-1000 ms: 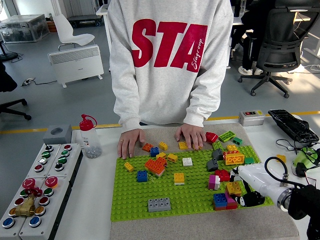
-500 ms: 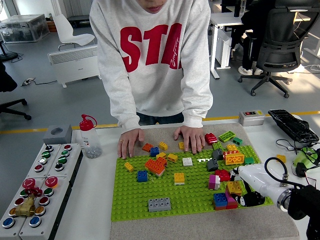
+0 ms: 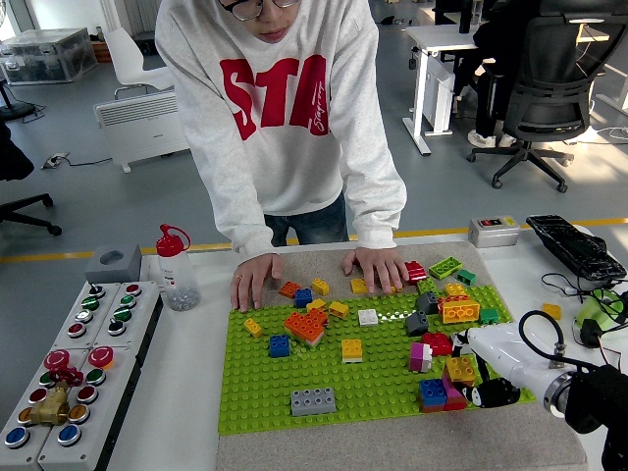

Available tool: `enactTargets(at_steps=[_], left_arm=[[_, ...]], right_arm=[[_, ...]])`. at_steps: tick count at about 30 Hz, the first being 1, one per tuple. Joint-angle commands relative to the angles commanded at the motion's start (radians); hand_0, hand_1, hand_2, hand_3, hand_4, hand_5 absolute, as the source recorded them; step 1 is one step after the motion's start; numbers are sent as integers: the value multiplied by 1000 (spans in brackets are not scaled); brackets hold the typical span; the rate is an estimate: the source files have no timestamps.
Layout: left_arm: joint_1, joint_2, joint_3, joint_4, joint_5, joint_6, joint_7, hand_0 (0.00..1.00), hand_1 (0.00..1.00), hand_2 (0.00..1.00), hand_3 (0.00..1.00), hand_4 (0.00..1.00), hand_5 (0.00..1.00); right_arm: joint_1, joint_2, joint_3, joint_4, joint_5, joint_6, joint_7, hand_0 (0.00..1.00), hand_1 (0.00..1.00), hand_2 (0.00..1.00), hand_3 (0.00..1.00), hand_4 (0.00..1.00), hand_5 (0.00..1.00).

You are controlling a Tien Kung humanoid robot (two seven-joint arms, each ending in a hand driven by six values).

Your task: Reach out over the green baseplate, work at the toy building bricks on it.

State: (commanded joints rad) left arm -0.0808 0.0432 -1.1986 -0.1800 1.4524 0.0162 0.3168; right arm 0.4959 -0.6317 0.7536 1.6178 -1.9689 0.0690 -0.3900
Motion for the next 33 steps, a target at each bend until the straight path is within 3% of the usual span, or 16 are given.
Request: enactTargets(at_steps=[33], left_arm=[[-7,2,5,0,-8,1,-6,690,690,657,618,360,998]], right_arm=[[3,-2,11,14,-11,23,-5,289,145,259,637,703,245]])
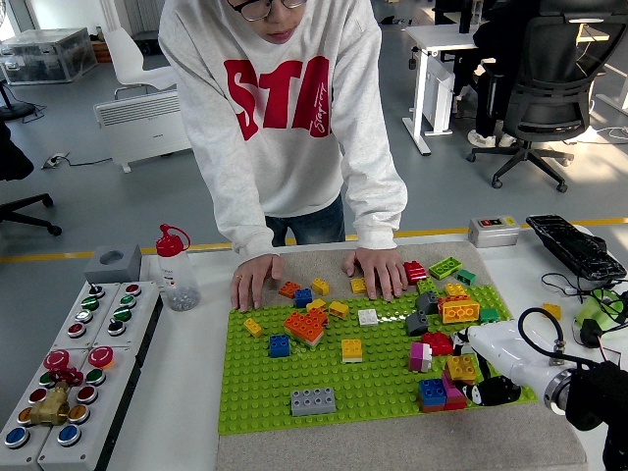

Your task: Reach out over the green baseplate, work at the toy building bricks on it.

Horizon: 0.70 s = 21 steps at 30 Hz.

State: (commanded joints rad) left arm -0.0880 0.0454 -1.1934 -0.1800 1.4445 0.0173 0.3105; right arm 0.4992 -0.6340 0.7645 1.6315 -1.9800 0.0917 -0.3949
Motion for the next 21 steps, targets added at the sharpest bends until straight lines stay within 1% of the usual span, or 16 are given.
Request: enactTargets(at_steps=[10,11,21], left_arm=[[-1,1,0,0,1,0,-1,689,690,657,618,361,998],[-1,1,0,0,1,0,-1,689,690,655,617,360,998],[-1,1,0,0,2,1,-2,689,690,654,617,361,998]], right_arm=[[2,1,0,-4,-3,0,-1,291,147,257,647,714,248],[2,1,0,-4,-3,0,-1,293,150,258,687,736,263],[1,2,0,-6,-2,15,-8,297,153,257,705,745,268]])
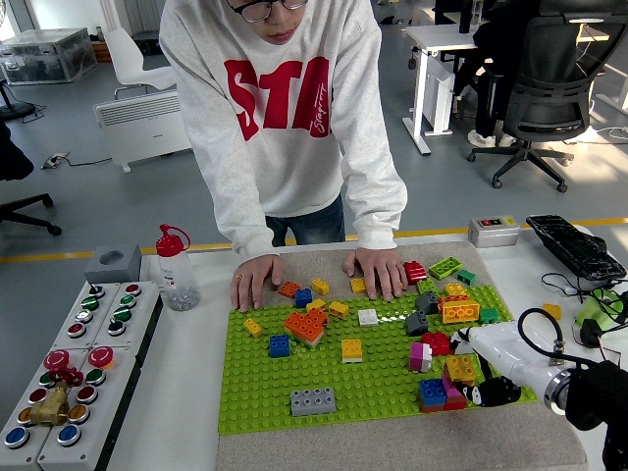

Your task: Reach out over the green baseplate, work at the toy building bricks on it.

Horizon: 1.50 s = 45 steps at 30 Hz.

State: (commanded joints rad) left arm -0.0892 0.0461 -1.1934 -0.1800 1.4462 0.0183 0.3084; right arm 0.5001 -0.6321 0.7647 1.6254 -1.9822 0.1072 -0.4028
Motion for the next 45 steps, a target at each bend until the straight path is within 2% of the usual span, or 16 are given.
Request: enactTargets(at_steps=[15,21,30,32,37,38,43,44,45], left_arm=[[4,-2,-3,0,4,1,2,688,689,654,617,360,998],[7,-2,-4,0,7,1,3,688,689,655,617,360,998],[11,-4,-7,0,12,0,5,684,689,657,617,360,998],[11,-3,-7,0,13,0,5,682,688,656,617,360,998],[11,-2,-7,0,12,-1,3,682,688,656,617,360,998],[10,-2,-6,0,11,-1,3,681,688,655,618,360,998],[7,-1,-7,0,12,-1,3,681,688,655,618,360,998],[7,-1,-7,0,11,-1,2,681,686,655,617,360,998],[6,-1,-8,0,12,-1,2,681,686,655,617,360,998]], right_arm=[[-6,-2,8,18,-8,2,-3,302,156,259,729,761,275],[-14,-6,23,52,-17,13,-10,309,155,259,744,775,276],[-39,-16,58,150,-35,46,-40,313,156,256,768,779,283],[-48,-20,75,154,-41,49,-48,327,162,261,765,769,279],[-86,-27,141,154,-42,21,-64,327,162,261,765,769,279],[-96,-28,157,154,-41,1,-65,380,248,345,739,758,278],[-139,-30,207,154,-29,-99,-43,380,248,345,739,758,278],[-148,-32,213,154,-24,-120,-38,534,564,594,727,670,266],[-158,-34,217,154,-15,-142,-33,534,564,594,727,670,266]])
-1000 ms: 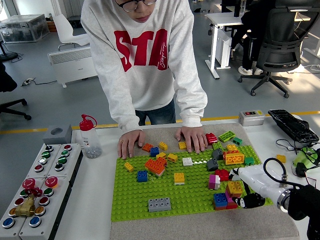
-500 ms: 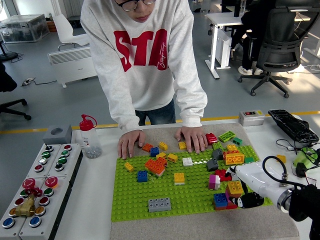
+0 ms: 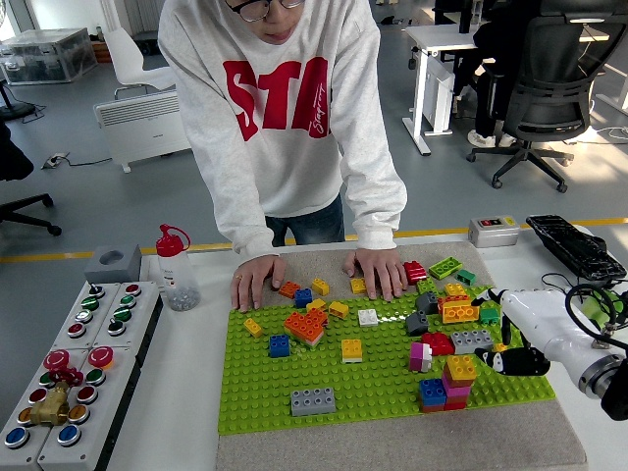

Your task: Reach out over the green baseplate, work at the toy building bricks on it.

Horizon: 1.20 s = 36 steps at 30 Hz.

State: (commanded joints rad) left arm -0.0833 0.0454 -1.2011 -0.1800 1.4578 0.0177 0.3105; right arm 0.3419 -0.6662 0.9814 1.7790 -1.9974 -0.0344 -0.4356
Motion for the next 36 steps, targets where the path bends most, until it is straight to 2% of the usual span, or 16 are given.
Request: enactTargets(at_steps=[4,5,10,11,16,17,21,25,36], left_arm=[[-3,1,-2,0,1,1,-1,681,686,655,617,360,998],[-3,1,-2,0,2,1,-1,679,686,654,618,360,998],[-6,3,-4,0,6,1,-1,679,686,654,618,360,998],[-7,4,-5,0,7,1,-1,676,685,652,618,360,998],[-8,4,-7,0,9,1,-1,676,685,652,618,360,998],[-8,4,-7,0,9,1,-1,676,685,652,618,361,998],[-8,3,-8,0,11,1,0,676,685,652,618,361,998],[-9,3,-8,0,12,1,1,676,685,651,618,360,998],[-8,3,-7,0,12,1,3,677,685,650,618,360,998]], right_arm=[[-40,-10,8,0,34,-84,34,534,564,594,727,670,266],[-48,-12,10,0,39,-103,42,669,691,683,682,478,212],[-113,-17,19,0,75,-217,151,669,691,683,682,478,212],[-128,-16,20,0,73,-237,173,735,725,718,657,417,198],[-194,-11,27,0,81,-344,293,735,725,718,657,417,198],[-200,-10,27,0,84,-356,306,711,695,685,603,364,178],[-228,-4,15,0,89,-415,397,711,695,685,603,364,178],[-222,0,-20,0,62,-415,434,713,693,679,592,347,172],[-175,13,-100,0,4,-368,394,731,705,682,597,311,138]])
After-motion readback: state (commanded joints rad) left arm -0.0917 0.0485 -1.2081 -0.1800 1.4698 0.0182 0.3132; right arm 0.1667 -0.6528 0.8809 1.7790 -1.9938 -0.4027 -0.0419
